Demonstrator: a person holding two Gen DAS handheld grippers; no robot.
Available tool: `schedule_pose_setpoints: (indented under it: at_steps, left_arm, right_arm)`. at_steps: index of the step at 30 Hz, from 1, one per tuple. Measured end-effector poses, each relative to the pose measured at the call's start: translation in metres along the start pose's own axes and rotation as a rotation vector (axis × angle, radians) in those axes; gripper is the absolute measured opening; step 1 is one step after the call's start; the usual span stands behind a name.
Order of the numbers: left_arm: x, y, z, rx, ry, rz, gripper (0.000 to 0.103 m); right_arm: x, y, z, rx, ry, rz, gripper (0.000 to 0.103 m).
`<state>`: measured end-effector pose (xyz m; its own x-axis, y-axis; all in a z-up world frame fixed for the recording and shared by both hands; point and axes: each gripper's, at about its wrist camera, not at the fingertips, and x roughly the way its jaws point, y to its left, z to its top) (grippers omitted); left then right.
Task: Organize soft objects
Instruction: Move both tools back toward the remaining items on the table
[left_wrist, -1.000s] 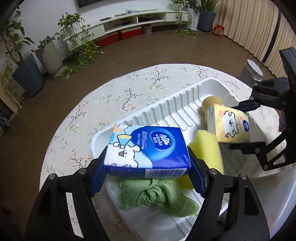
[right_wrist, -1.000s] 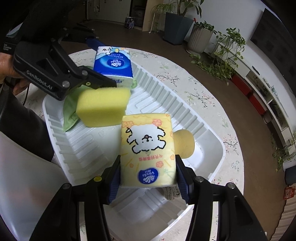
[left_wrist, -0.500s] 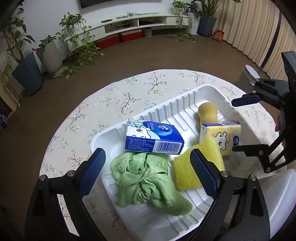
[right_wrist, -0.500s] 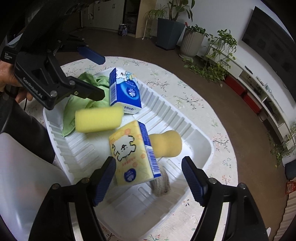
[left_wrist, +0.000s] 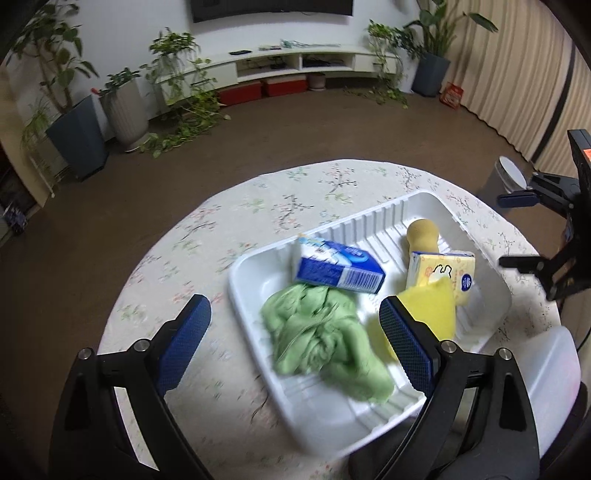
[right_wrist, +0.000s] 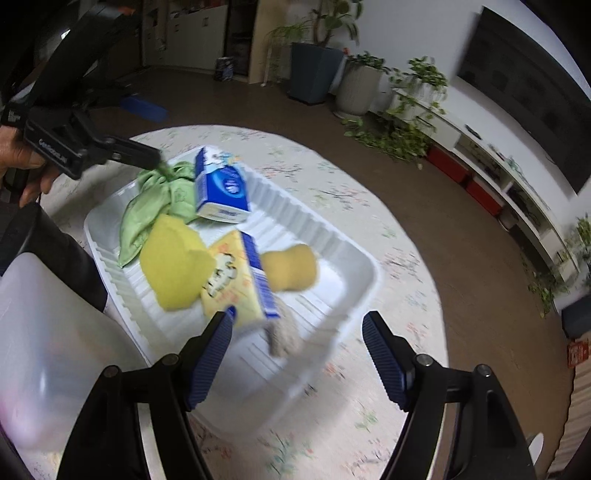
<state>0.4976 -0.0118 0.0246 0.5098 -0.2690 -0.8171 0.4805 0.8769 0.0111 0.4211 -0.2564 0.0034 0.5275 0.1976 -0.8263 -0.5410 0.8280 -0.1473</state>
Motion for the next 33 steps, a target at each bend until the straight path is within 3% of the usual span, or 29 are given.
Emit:
schedule_pose_setpoints:
  at_steps: [9, 17, 25, 33]
  left_arm:
    - [-0.039, 0.018, -0.043, -0.086, -0.036, 0.011, 0.093]
    - [-0.080, 0.018, -0.103, -0.162, -0.081, -0.002, 0.093]
    - [-0.103, 0.000, -0.164, -0.203, -0.080, -0.009, 0.093]
    - [-0.125, -0.041, -0.224, -0.216, -0.094, 0.000, 0.093]
  right_arm:
    - [-0.047, -0.031, -0.042, 0.153, -0.036, -0.058, 0.076]
    - [-0.094, -0.040, -0.097, 0.336, -0.092, -0.075, 0.076]
    - [-0.115, -0.015, -0.155, 0.470, -0.092, -0.050, 0.076]
    - [-0.123, 0.034, -0.201, 0.566, -0.068, 0.016, 0.077]
